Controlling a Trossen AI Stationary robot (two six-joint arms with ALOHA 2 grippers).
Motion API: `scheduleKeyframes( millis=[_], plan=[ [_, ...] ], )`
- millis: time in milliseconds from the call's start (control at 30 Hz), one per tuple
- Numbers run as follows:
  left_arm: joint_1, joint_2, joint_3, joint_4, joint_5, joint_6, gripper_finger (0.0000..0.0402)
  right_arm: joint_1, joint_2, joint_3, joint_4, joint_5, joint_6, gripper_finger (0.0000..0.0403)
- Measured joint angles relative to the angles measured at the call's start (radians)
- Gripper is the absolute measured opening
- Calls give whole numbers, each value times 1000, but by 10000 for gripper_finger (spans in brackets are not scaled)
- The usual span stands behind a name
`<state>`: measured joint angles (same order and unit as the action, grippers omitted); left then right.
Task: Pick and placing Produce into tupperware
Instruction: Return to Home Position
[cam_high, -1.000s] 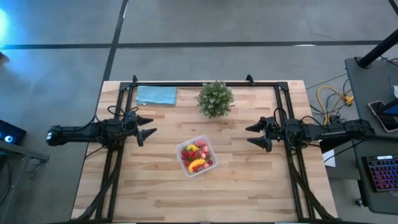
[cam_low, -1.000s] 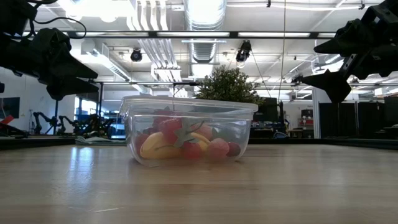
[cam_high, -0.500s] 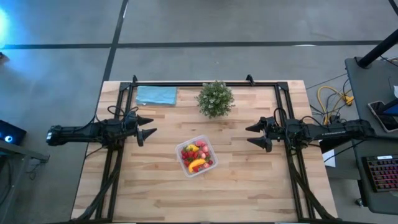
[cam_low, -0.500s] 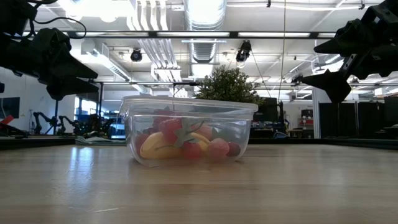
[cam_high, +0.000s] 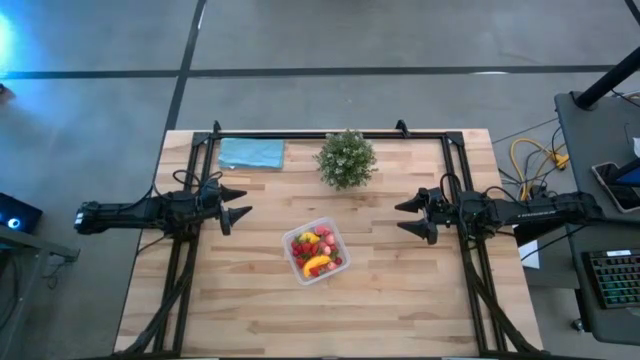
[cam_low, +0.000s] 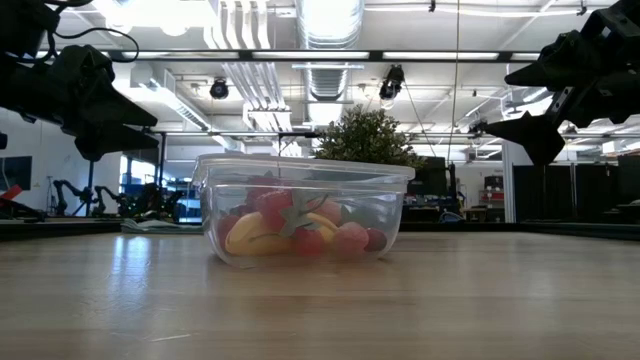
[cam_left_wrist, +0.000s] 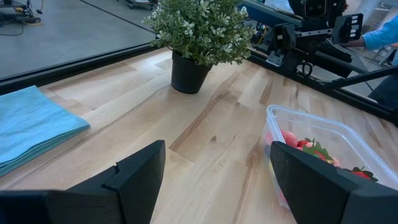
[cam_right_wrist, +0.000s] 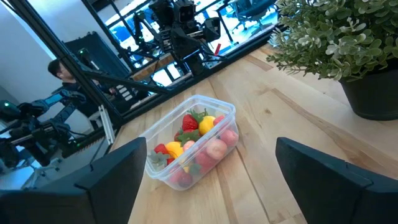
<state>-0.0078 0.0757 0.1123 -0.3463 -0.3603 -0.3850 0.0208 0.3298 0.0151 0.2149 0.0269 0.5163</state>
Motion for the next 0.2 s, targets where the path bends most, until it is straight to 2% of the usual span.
scheduleKeyframes(
  millis=[200],
  plan=[
    [0,0,0,0,0,0,277,0,0,0,0,0,0,348]
  ],
)
